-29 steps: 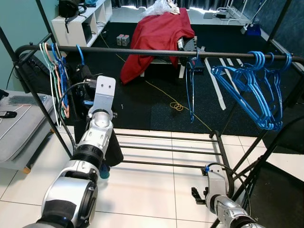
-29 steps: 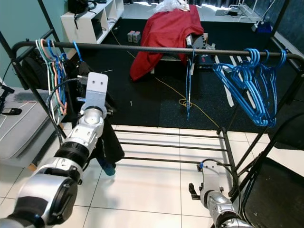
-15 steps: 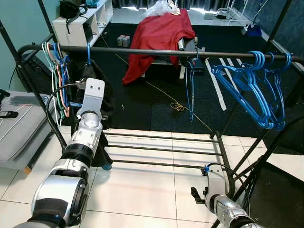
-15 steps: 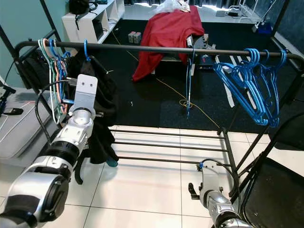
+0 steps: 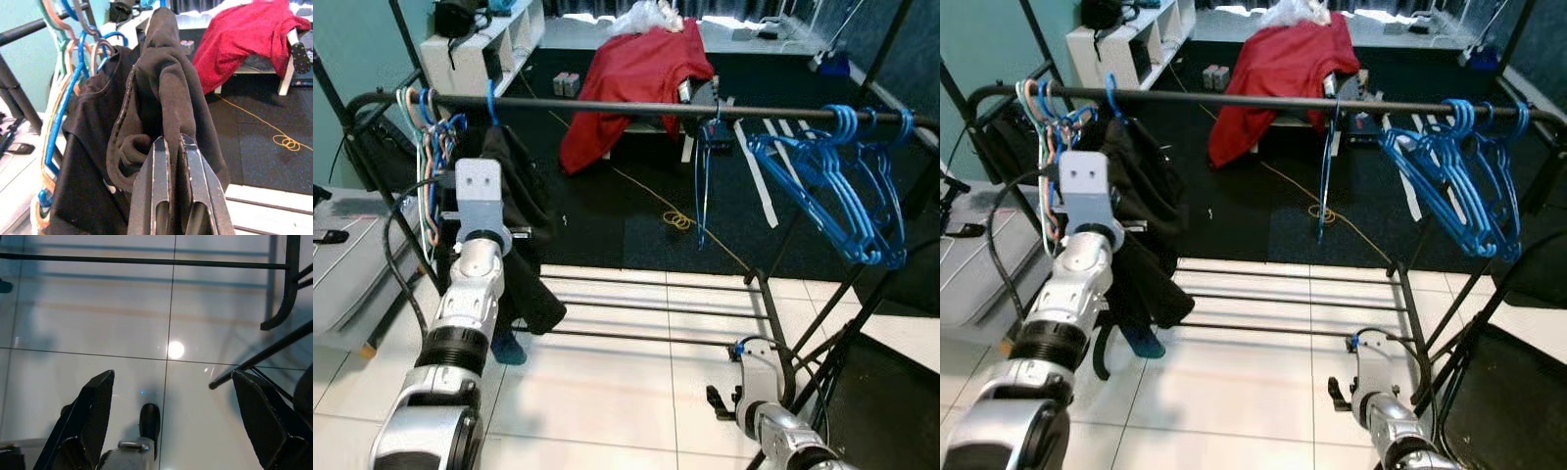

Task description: Hang hanger

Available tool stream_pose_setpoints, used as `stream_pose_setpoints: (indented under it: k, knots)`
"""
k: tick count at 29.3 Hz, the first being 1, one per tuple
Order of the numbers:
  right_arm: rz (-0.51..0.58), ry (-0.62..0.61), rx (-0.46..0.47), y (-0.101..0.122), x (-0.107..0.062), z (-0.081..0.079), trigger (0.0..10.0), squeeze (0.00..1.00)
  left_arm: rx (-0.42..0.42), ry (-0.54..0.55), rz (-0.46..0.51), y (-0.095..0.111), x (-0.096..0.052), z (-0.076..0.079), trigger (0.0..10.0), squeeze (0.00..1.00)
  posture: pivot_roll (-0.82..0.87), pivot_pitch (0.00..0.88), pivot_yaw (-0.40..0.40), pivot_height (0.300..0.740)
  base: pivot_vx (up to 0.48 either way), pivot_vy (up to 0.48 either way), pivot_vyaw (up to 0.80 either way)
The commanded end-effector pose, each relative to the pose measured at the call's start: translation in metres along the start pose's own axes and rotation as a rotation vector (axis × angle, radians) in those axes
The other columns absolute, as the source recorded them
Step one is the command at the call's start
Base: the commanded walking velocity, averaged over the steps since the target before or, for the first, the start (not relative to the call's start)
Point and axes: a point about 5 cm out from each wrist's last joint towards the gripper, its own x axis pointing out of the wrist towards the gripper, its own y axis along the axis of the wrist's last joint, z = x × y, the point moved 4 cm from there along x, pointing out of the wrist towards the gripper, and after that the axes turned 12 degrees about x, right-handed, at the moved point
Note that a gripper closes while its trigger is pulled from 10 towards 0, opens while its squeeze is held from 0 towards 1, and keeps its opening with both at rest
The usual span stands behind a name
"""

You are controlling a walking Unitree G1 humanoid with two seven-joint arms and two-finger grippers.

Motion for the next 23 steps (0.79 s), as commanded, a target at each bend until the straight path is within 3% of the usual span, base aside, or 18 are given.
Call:
stream_pose_setpoints:
  k: [1,2,8,10,11,13,17,19,23]
  knots:
    - [-0.010,-0.006,0.010,-0.005,-0.001,0.003,10.0,0.00,0.016,0.030,0.065,0.010,-0.003,-0.014,7.2,0.00,-0.07,0.115,0.011,0.740,0.000,0.000,0.00]
    - [-0.011,-0.006,0.008,-0.005,-0.001,0.004,10.0,0.00,0.019,0.026,0.080,0.009,-0.008,-0.016,8.2,0.00,-0.07,0.109,0.009,0.740,0.000,0.000,0.00]
    - [-0.015,-0.005,0.001,-0.006,-0.001,0.005,10.0,0.00,0.000,0.020,0.129,0.010,-0.019,-0.019,7.8,0.00,-0.06,0.093,0.005,0.740,0.000,0.000,0.00]
    - [-0.017,-0.005,-0.002,-0.006,-0.002,0.005,10.0,0.00,-0.017,0.005,0.160,0.014,-0.024,-0.018,8.4,0.00,-0.06,0.093,0.004,0.740,0.000,0.000,0.00]
    - [-0.018,-0.005,-0.004,-0.006,-0.002,0.005,10.0,0.00,-0.041,-0.024,0.188,0.019,-0.028,-0.013,9.6,0.00,-0.06,0.088,0.004,0.740,0.000,0.000,0.00]
    - [-0.018,-0.004,-0.005,-0.006,-0.002,0.005,10.0,0.00,-0.060,-0.052,0.208,0.023,-0.031,-0.009,10.0,0.00,-0.05,0.089,0.003,0.740,0.000,0.000,0.00]
    - [-0.017,-0.004,-0.006,-0.006,-0.002,0.005,10.0,0.00,-0.110,-0.143,0.251,0.031,-0.039,0.006,10.0,0.00,-0.05,0.095,0.001,0.740,0.000,0.000,0.00]
    - [-0.017,-0.004,-0.006,-0.006,-0.002,0.005,10.0,0.00,-0.110,-0.143,0.251,0.031,-0.039,0.006,10.0,0.00,-0.05,0.095,0.001,0.740,0.000,0.000,0.00]
    - [-0.007,-0.004,0.002,-0.004,-0.001,0.005,10.0,0.00,-0.198,-0.220,0.274,0.031,-0.048,0.008,10.0,0.00,-0.05,0.094,-0.002,0.740,0.000,0.000,0.00]
